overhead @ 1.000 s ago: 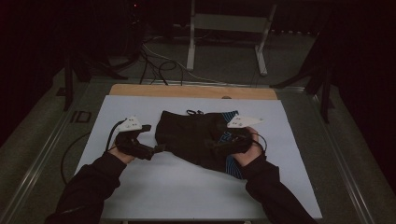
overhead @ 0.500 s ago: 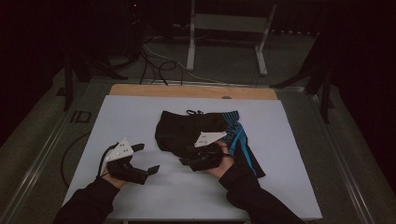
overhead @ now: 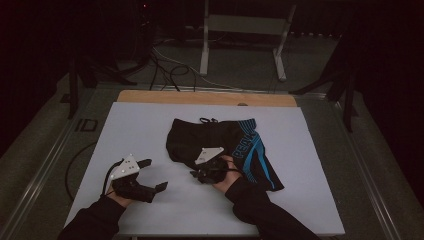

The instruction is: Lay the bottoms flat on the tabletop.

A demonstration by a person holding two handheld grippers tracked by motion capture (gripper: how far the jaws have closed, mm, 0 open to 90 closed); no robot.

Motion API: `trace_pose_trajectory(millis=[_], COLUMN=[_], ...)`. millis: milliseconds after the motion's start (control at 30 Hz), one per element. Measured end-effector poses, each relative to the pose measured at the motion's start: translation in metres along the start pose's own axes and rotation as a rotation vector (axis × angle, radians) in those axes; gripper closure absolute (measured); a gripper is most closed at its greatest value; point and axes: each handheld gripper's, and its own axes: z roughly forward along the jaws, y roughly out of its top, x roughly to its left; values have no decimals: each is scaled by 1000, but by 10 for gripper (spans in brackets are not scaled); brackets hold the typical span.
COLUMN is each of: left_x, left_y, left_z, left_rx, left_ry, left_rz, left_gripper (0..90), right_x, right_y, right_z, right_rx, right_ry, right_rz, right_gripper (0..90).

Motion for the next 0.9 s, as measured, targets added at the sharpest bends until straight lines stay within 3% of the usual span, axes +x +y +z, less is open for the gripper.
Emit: trace_pose_trajectory(millis=[133, 233, 333, 367, 433, 467, 533, 567, 633, 700, 867, 900], left_x=[-1, -1, 0, 0, 0, -2, -2, -1, -1, 0, -1, -1], left_y=[-1, -1, -2, -2, -2, -2, -2, -2, -2, -3, -3, -3], left_z=[2, 3, 4, 4, 4, 5, 5, 5, 6, 6, 7, 7], left_rx=[7, 7, 8, 7, 7, 9, 9, 11, 5, 6, 4, 4], left_ry=[-1, -4, -1, -2, -2, -4, -6, -7, -10, -11, -11, -12], left_rz=[8, 5, 3, 2, 2, 11, 11, 13, 9, 4, 3, 2], left_gripper=[13, 13, 13, 13, 13, 13, 13, 13, 13, 13, 13, 13], right_x=[-11, -12, -7, -8, -8, -9, -12, -15, -18, -23, -29, -36], right_y=[-3, -6, -4, -5, -5, -4, -3, -2, 0, 2, 7, 9], right_z=[3, 5, 6, 6, 6, 4, 3, 0, -6, -13, -23, -31], right_rx=[41, 34, 43, 41, 35, 37, 37, 13, -4, -39, -66, -89], right_ry=[-93, -48, -73, -61, -73, -98, -84, -57, -42, -24, -49, -62], right_rz=[-9, -10, -47, -41, -34, -41, -24, 12, 18, 56, 79, 85], right_gripper=[600, 568, 599, 648, 648, 863, 874, 882, 884, 885, 886, 886])
